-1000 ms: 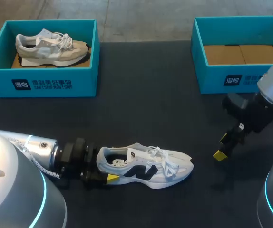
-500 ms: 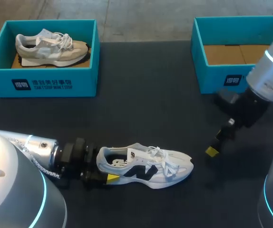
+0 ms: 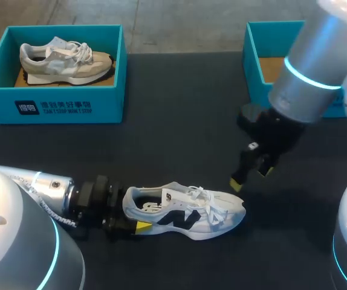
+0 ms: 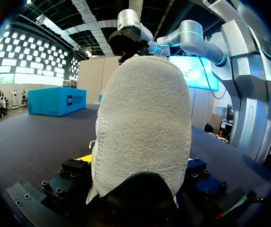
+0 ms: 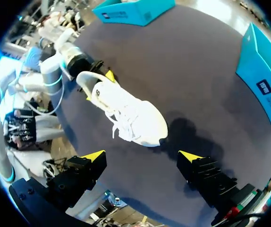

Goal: Take the shoe out of the shoebox, open the shoe tongue, remove and reinsert the insole, then place the shoe into the shoebox

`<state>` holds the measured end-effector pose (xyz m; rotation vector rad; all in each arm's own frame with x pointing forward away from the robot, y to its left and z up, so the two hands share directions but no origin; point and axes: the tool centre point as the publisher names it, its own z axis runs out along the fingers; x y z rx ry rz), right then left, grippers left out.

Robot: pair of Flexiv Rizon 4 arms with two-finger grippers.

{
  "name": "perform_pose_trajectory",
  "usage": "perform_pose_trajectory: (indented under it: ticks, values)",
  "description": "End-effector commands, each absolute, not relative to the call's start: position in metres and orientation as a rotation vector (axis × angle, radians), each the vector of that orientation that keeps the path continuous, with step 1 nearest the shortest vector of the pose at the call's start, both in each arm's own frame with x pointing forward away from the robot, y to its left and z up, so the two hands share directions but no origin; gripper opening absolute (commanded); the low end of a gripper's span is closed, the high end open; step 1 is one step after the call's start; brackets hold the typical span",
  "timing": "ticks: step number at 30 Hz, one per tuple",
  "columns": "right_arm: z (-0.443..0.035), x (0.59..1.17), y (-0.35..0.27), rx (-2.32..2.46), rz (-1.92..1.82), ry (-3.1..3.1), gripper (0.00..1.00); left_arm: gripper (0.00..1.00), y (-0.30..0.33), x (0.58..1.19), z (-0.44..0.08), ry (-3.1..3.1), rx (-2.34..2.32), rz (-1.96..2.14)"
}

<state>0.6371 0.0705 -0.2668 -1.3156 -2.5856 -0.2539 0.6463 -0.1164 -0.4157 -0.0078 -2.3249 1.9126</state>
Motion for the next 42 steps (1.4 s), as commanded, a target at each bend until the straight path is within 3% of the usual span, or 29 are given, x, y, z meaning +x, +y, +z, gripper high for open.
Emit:
perform_pose_trajectory:
  ticks: [1, 8, 22, 33, 42]
  values:
    - [-0.27, 0.639, 0.092, -1.396, -0.176, -2.627, 1.0, 0.0, -0.115, 0.645, -0.416, -2.326, -0.007, 1.912]
    - [-0.272, 0.628, 0.109, -1.744, -0.13, -2.492, 1.0, 0.0, -0.115, 0.645, -0.416, -2.326, -0.007, 1.912]
    - [-0.272, 0.626, 0.11, -1.732, -0.179, -2.491, 1.0, 0.0, -0.115, 0.645, -0.416, -2.326, -0.007, 1.912]
    - [-0.261, 0.624, 0.18, -2.041, 0.178, -2.513, 1.0, 0.0, -0.115, 0.645, -0.416, -2.326, -0.007, 1.912]
    - [-0.268, 0.622, 0.202, -2.125, 0.197, -2.567, 1.0, 0.0, -0.115, 0.645, -0.416, -2.326, -0.007, 1.912]
